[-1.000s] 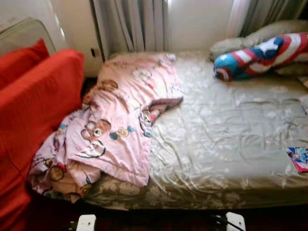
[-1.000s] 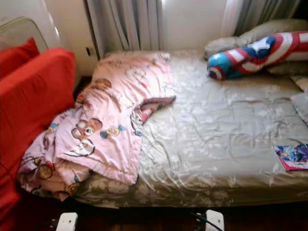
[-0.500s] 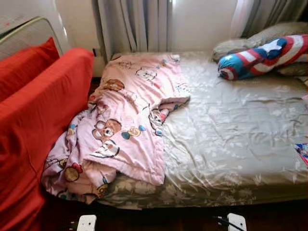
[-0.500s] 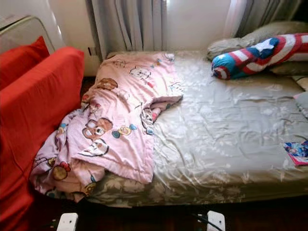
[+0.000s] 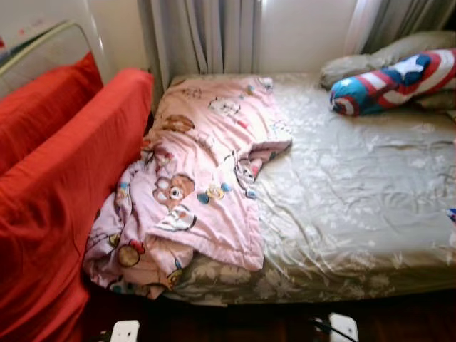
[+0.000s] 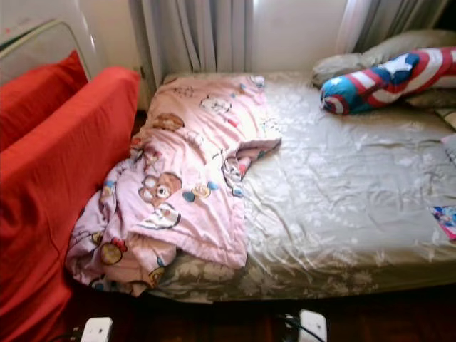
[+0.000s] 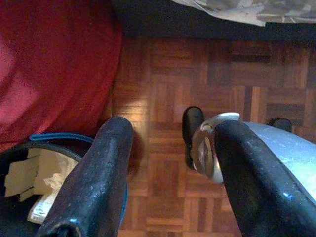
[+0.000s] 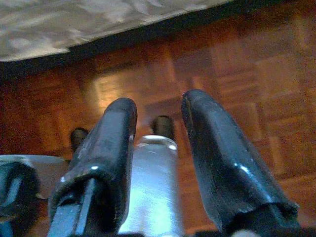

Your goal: Clean up the room

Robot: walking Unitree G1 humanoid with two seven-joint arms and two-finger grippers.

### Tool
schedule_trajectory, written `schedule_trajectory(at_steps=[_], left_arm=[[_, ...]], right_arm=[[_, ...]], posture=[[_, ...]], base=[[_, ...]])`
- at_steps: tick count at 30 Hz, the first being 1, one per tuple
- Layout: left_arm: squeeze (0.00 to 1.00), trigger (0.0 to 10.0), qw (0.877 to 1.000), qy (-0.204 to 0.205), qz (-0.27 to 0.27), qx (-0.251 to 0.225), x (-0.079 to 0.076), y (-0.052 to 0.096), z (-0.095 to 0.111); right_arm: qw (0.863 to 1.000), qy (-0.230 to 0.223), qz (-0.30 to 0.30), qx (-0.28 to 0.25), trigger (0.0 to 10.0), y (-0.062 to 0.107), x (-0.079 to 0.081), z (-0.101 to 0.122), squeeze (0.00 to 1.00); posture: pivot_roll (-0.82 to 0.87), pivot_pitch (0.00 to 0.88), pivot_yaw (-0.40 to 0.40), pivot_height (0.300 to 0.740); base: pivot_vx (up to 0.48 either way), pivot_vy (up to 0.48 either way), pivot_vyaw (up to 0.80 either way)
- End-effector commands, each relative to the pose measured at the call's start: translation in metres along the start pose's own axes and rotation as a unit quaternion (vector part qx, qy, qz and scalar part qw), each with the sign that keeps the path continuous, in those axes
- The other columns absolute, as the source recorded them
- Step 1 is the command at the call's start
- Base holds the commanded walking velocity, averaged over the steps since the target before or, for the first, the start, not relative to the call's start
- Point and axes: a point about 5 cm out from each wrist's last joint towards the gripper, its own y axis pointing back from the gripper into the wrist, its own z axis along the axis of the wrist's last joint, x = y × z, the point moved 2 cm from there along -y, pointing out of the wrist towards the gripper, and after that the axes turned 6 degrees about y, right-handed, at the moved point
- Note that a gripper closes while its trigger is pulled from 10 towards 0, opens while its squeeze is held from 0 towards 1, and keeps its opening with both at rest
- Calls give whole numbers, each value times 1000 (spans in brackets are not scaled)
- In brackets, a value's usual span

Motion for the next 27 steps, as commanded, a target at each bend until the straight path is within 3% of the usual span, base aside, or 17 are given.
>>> schedule_trajectory(at_steps=[1, 22, 27], left_arm=[[0, 10000, 1000, -2, 0, 7, 0, 1, -4], [0, 10000, 1000, 0, -5, 6, -1, 0, -1], [0, 10000, 1000, 2, -9, 4, -4, -1, 0]], right_arm=[[1000, 4, -9, 6, 10000, 1, -7, -4, 0], [1000, 11, -5, -8, 10000, 1, -5, 2, 0], [1000, 15, -6, -10, 10000, 1, -5, 2, 0]], posture=[[44, 21, -7, 740], [43, 36, -8, 740], [40, 40, -9, 740]], base=[[0, 0, 0], [0, 0, 0], [0, 0, 800]])
